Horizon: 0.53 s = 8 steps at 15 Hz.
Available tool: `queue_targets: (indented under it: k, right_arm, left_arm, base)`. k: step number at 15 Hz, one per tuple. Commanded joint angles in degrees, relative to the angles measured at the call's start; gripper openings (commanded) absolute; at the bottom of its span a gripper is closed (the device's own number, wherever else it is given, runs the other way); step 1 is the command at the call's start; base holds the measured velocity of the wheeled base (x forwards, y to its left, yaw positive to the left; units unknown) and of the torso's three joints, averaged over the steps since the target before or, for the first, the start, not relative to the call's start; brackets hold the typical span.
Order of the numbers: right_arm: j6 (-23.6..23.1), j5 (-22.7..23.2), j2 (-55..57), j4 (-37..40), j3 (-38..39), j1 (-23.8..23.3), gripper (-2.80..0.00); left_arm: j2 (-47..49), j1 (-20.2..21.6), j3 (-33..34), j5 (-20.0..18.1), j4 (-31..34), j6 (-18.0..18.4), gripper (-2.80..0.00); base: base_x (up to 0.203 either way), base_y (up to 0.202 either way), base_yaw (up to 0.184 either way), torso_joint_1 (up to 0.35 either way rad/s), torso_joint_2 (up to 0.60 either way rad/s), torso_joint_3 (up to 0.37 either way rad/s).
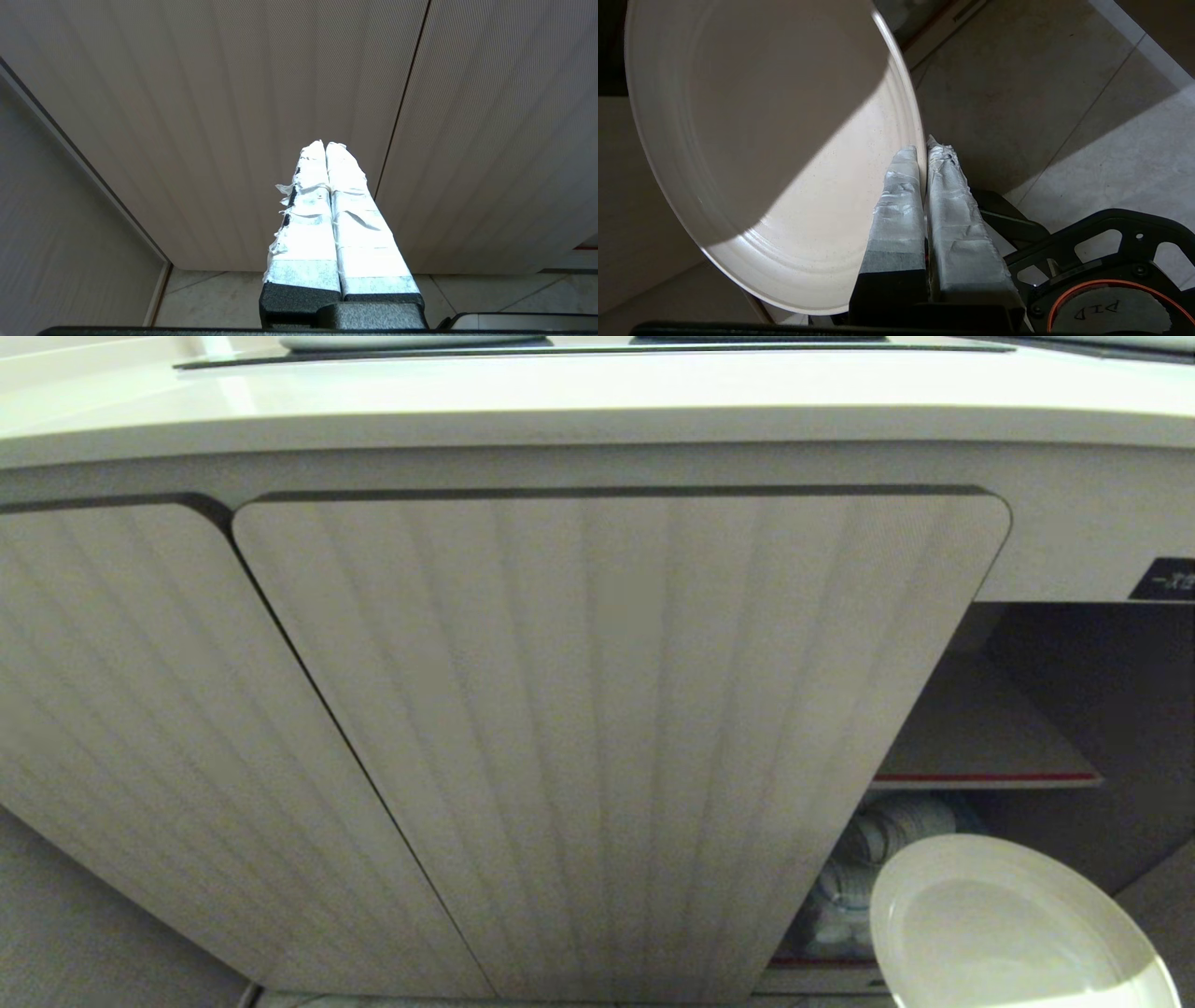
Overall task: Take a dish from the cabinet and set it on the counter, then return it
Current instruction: Put it back into the cabinet
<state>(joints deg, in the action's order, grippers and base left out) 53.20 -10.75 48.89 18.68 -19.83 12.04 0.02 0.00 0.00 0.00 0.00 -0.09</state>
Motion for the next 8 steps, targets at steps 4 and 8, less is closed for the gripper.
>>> queue_targets:
  k: [4, 8]
  right_arm:
    - [1.0, -0.2, 0.4, 0.1, -0.6, -0.8, -2.8]
    - [1.1, -0.2, 1.2, 0.1, -0.7, -2.1, -2.8]
  left_arm:
    - [0.0, 0.0, 0.0, 0.0, 0.0, 0.0, -2.8]
    - [0.0, 0.0, 0.0, 0.0, 0.0, 0.0, -2.8]
  base:
    - [0.0, 0.0, 0.0, 0.0, 0.0, 0.0]
    - [0.0, 0.0, 0.0, 0.0, 0.0, 0.0]
